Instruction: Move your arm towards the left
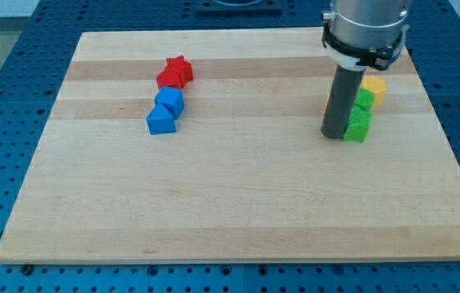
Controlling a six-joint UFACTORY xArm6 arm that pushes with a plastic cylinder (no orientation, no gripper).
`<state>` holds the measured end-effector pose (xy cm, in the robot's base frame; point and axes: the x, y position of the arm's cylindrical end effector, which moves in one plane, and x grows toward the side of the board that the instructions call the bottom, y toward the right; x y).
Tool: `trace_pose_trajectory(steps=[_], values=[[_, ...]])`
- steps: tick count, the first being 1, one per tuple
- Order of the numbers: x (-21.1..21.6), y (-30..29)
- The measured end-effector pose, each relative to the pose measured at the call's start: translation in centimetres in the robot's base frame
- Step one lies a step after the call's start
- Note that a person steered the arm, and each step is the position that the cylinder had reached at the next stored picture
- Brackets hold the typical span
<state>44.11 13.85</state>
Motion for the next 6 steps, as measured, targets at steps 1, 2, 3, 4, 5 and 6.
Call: trace_pose_trajectory(steps=[1, 2, 3, 4, 5, 6], values=[[0.0, 1.1], [0.0, 1.1], [0.5, -3.6], [1.6, -11.0], [2.6, -18.4], [2.8, -25.1]])
